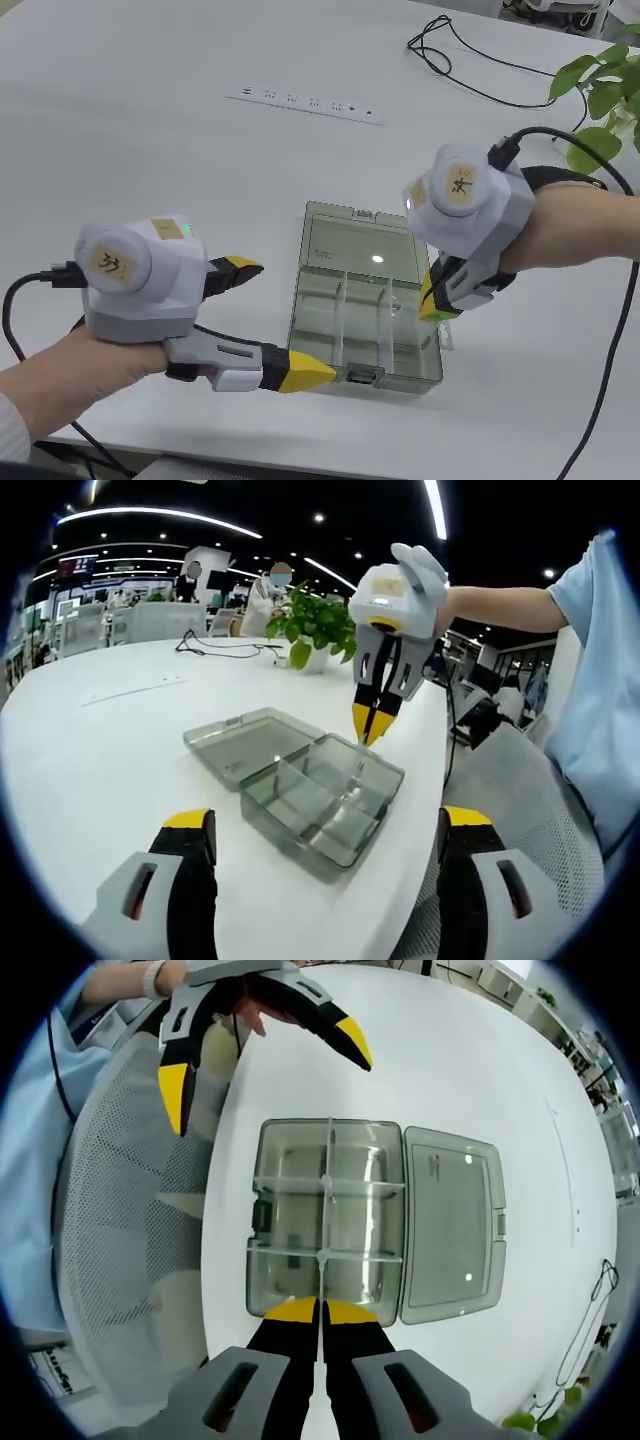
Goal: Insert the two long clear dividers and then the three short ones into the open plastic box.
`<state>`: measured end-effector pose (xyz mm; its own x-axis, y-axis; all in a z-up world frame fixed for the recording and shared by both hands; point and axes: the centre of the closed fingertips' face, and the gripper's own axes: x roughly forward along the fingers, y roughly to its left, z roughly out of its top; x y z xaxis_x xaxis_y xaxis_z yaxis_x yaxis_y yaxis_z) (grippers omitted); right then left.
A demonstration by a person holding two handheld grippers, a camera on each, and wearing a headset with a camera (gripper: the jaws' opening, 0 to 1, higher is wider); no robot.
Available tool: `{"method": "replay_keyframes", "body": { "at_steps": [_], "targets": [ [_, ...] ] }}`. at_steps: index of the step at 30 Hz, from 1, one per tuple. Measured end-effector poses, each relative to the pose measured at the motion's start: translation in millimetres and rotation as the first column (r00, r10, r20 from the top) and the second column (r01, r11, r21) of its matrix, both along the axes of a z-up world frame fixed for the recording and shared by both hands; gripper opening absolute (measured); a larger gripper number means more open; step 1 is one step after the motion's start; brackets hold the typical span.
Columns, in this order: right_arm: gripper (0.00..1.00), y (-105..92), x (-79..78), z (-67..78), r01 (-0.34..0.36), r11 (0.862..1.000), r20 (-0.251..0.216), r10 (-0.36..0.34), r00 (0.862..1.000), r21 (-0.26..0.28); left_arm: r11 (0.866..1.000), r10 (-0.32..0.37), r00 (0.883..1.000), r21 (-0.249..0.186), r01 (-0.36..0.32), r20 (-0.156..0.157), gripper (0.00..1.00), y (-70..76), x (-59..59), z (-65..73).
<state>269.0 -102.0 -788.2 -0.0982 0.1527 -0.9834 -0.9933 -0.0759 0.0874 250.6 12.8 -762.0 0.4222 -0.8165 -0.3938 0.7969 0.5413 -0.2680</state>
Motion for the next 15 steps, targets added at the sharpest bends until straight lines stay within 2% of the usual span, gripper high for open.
{"method": "replay_keyframes", "body": {
  "at_steps": [10, 15],
  "targets": [
    [0.02, 1.1, 0.7, -13.0, -0.001, 1.0, 0.005, 0.001, 1.0, -0.007, 1.0, 0.01, 1.0, 0.003, -0.01, 0.004, 0.93, 4.7, -1.2, 0.2],
    [0.02, 1.1, 1.6, -14.1, 0.006, 1.0, 0.001, -0.006, 1.0, -0.005, 1.0, 0.013, 1.0, 0.0, -0.013, 0.008, 0.93, 6.2, 0.5, 1.2]
  ]
}}
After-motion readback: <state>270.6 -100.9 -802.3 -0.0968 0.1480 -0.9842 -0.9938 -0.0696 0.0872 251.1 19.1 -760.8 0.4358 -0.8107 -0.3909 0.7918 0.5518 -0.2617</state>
